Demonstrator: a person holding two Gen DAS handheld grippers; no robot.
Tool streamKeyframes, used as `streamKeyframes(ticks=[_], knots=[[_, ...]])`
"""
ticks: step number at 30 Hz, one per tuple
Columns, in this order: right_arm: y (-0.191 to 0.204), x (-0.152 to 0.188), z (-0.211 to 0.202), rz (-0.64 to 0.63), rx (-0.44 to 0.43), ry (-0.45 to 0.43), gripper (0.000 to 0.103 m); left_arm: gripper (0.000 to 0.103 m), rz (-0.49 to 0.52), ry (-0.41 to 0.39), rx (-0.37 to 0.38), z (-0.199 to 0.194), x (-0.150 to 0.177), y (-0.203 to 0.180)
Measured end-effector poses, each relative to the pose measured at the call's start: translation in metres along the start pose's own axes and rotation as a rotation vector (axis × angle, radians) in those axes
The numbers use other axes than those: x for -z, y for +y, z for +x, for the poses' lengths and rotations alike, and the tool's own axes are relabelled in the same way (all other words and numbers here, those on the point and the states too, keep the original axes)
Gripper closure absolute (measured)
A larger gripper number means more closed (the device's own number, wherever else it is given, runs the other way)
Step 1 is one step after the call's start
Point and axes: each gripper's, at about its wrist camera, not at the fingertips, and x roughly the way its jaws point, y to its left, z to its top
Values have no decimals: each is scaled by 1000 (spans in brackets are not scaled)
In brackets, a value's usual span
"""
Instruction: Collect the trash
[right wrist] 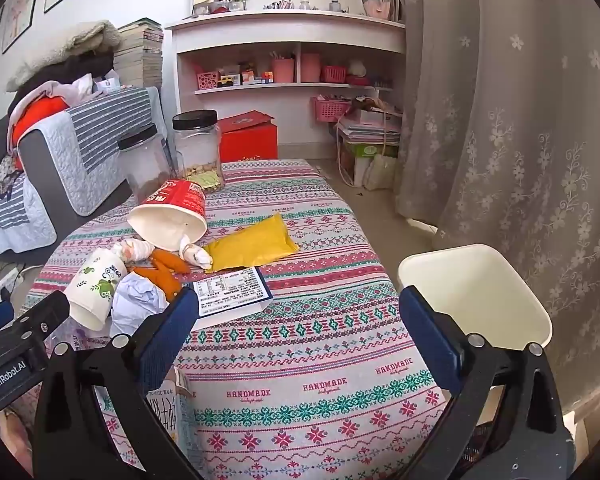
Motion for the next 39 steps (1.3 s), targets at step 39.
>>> streamKeyframes(ticks=[39], knots=[[4, 1, -2, 1, -3, 2, 7, 7, -23, 20, -12, 2, 2, 8]])
